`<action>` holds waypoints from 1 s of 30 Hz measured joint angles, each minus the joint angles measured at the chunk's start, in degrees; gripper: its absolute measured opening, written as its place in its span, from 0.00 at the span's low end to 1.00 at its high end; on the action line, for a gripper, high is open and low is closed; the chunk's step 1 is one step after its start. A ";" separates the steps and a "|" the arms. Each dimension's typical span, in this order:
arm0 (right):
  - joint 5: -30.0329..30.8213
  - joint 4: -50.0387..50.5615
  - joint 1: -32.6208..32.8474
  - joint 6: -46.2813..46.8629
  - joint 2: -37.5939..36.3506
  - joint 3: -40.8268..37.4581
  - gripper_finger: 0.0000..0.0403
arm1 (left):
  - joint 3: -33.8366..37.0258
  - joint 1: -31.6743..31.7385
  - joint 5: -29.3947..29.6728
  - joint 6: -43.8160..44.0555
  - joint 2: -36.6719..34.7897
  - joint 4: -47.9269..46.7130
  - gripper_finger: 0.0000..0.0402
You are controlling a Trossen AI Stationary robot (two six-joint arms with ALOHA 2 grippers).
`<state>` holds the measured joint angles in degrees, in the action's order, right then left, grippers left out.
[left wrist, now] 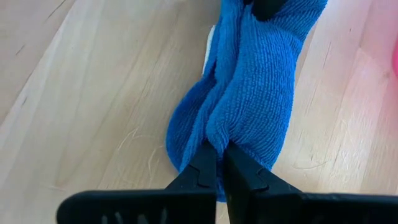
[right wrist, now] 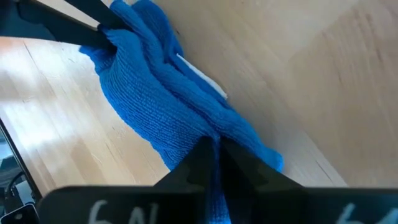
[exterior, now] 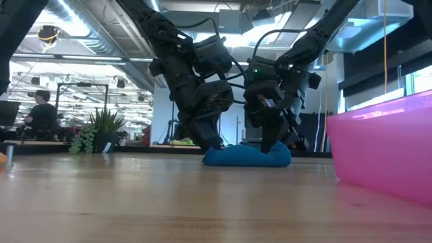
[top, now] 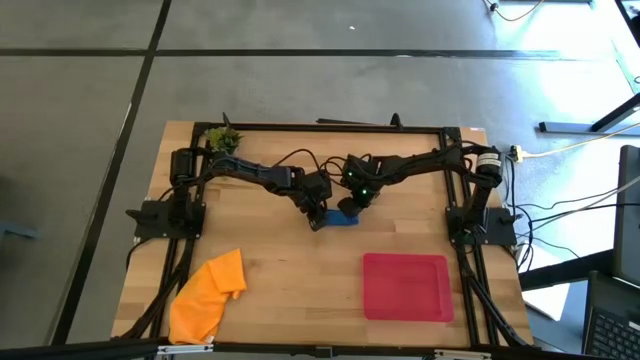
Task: Roll microfiber towels into tight, uniform cylinder then place into a basket
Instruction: Roll the blue microfiber towel
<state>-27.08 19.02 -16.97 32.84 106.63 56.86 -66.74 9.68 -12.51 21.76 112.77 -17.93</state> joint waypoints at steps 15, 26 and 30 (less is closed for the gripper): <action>2.25 2.02 0.04 -1.59 -0.90 0.02 0.04 | 0.00 0.01 0.41 0.00 0.00 0.00 0.00; 6.39 6.16 -1.20 1.40 -3.97 -0.01 0.04 | -0.02 0.06 1.70 0.02 0.02 0.85 0.00; 6.83 6.28 -1.20 1.50 -4.00 0.00 0.04 | -0.02 0.06 1.57 0.02 0.02 0.87 0.00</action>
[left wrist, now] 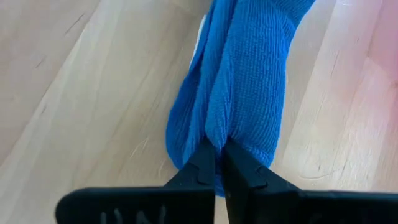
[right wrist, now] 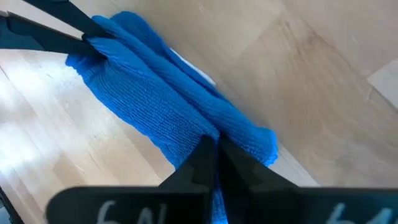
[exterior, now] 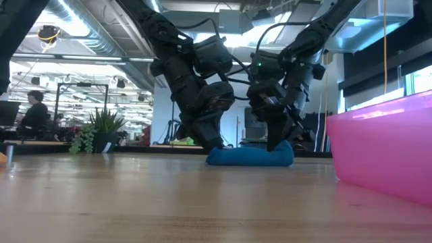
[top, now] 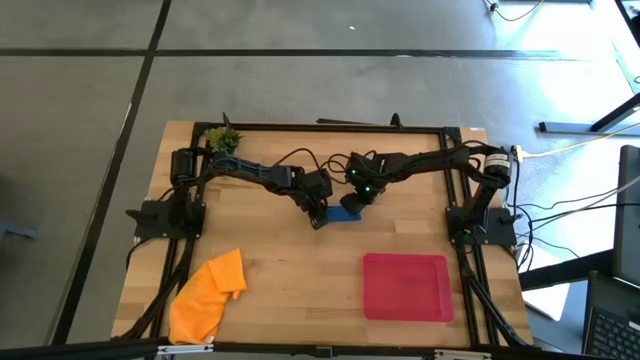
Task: Roll microfiber towels into tight, uniform cylinder then place into a basket
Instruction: Roll the blue microfiber towel
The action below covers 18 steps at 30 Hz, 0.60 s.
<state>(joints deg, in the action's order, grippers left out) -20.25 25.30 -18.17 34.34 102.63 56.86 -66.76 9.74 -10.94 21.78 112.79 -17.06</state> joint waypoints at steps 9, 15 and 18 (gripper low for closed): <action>0.94 -0.78 -0.04 -0.08 -0.02 -0.02 0.04 | -0.02 -0.09 -0.12 -1.51 0.00 0.17 0.00; 0.92 -1.08 -0.11 -0.12 0.02 -0.04 0.11 | 0.00 -0.11 -0.11 -1.04 0.00 0.42 0.00; -0.33 -1.09 -0.15 -0.20 0.02 -0.07 0.19 | 0.00 -0.11 -0.11 -0.97 0.00 0.39 0.00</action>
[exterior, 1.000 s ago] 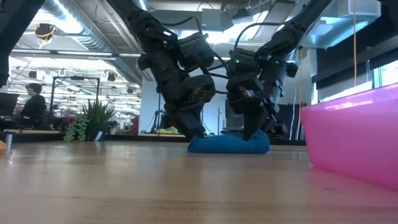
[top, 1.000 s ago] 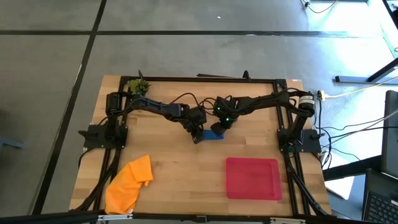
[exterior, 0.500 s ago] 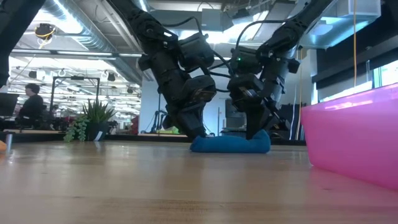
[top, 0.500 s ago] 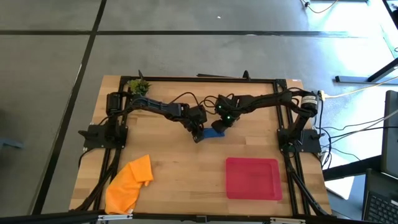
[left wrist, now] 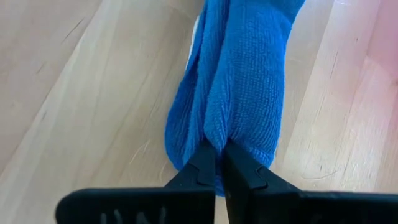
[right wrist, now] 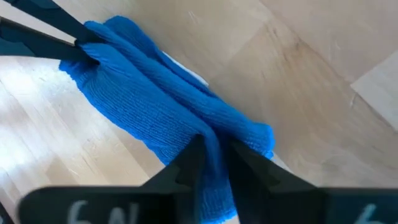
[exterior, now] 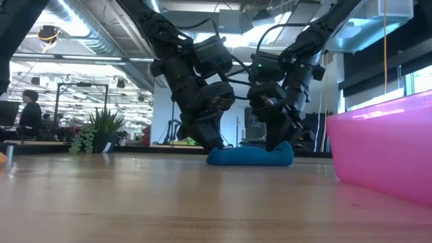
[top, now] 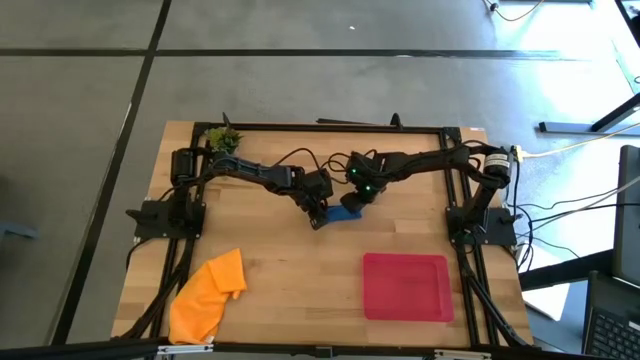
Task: Roll microfiber towels into tight, uniform cylinder then place into a basket
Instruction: Roll the blue microfiber towel
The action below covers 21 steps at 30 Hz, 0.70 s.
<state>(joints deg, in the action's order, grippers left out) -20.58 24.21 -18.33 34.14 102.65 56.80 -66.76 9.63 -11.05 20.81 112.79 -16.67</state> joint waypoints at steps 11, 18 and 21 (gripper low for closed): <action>4.01 1.43 -0.81 5.89 0.00 0.07 0.34 | 0.00 0.00 -0.02 0.07 0.00 0.00 0.00; 5.88 2.58 -0.57 5.94 0.28 0.17 0.29 | 0.00 0.00 -0.04 0.10 0.00 0.02 0.00; 6.61 2.53 -0.43 5.81 0.60 0.22 0.28 | 0.00 -0.02 -0.04 0.12 0.00 0.02 0.00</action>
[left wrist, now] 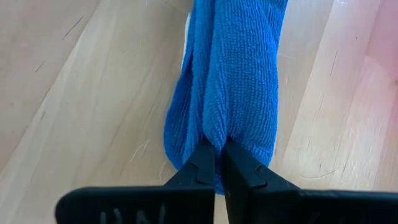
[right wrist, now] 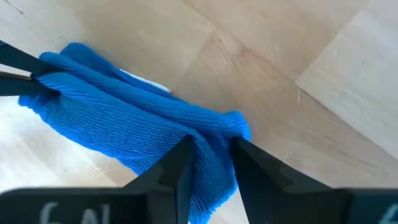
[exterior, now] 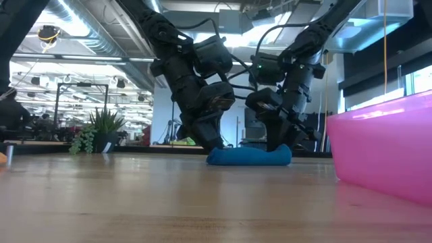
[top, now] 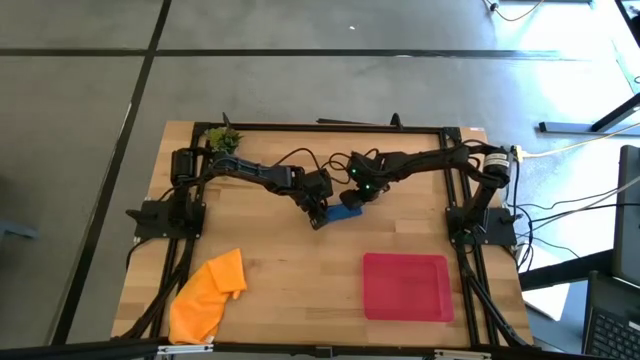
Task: Roll microfiber towels into tight, uniform cylinder then place into a basket
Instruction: Roll the blue microfiber towel, then put the blue microfiber towel into the red bin
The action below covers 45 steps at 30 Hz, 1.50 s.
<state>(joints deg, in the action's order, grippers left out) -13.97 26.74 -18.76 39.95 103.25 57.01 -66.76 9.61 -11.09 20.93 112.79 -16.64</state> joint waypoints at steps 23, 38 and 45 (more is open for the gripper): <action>4.14 9.34 1.37 -3.51 -9.38 6.79 0.28 | 0.02 -0.02 -0.20 0.00 0.00 -0.50 0.00; 3.46 4.15 15.52 -37.08 -9.86 6.82 0.28 | 0.02 -0.02 -0.15 0.03 0.00 -0.49 0.00; 3.40 4.64 15.97 -40.05 -7.25 7.77 0.32 | 0.02 -0.02 -0.10 0.04 0.00 -0.50 0.00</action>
<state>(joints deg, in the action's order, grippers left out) -10.57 31.38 -2.79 -0.10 96.00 64.79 -66.74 9.58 -11.19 20.97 112.79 -17.15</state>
